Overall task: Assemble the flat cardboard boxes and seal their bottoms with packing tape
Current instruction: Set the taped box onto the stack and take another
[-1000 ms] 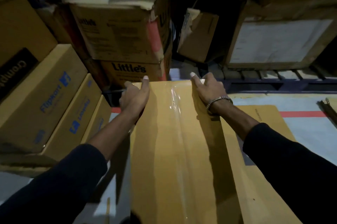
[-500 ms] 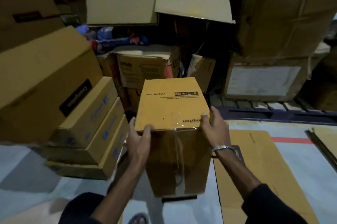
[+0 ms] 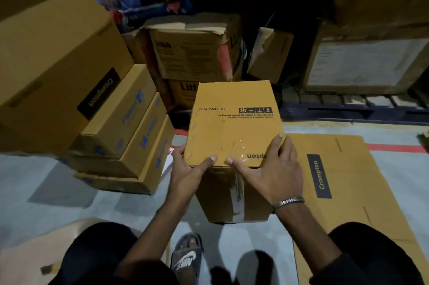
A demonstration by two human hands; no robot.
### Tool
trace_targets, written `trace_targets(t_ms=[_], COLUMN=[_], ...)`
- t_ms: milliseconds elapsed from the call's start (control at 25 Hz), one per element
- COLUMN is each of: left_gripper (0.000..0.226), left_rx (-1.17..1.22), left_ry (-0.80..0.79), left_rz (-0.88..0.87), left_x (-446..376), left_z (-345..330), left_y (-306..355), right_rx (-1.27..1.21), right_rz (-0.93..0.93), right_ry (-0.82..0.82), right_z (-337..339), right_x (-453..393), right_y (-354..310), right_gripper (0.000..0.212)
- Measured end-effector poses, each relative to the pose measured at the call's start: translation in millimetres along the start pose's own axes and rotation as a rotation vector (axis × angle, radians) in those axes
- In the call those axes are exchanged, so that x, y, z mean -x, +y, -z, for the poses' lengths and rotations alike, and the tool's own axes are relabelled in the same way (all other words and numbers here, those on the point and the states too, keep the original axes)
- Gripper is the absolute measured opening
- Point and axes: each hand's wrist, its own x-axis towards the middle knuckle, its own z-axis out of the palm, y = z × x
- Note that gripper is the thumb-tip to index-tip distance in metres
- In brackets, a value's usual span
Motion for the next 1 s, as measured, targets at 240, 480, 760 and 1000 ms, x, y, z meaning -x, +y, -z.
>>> trace_targets(t_ms=[240,480,760,1000], left_gripper=[0.092,0.084,0.07,0.073], left_rx=[-0.004,0.14,0.274,0.142], left_ry=[-0.115,-0.252,-0.268,-0.245], left_rz=[0.194,0.316,0.17,0.054], left_x=[-38,-66,-25,31], left_z=[15,7,10,12], left_y=[12,16,22,-1], right_rx=[-0.029,-0.559,-0.812,-0.884], right_rz=[-0.13,-0.275,-0.179,-0.158], right_ry=[-0.008,-0.244,-0.212,-0.265], right_z=[5,4,30,20], right_x=[-28,-64,-29,5], right_y=[-1,33,40,81], right_gripper=[0.137,0.086,0.078,0.107])
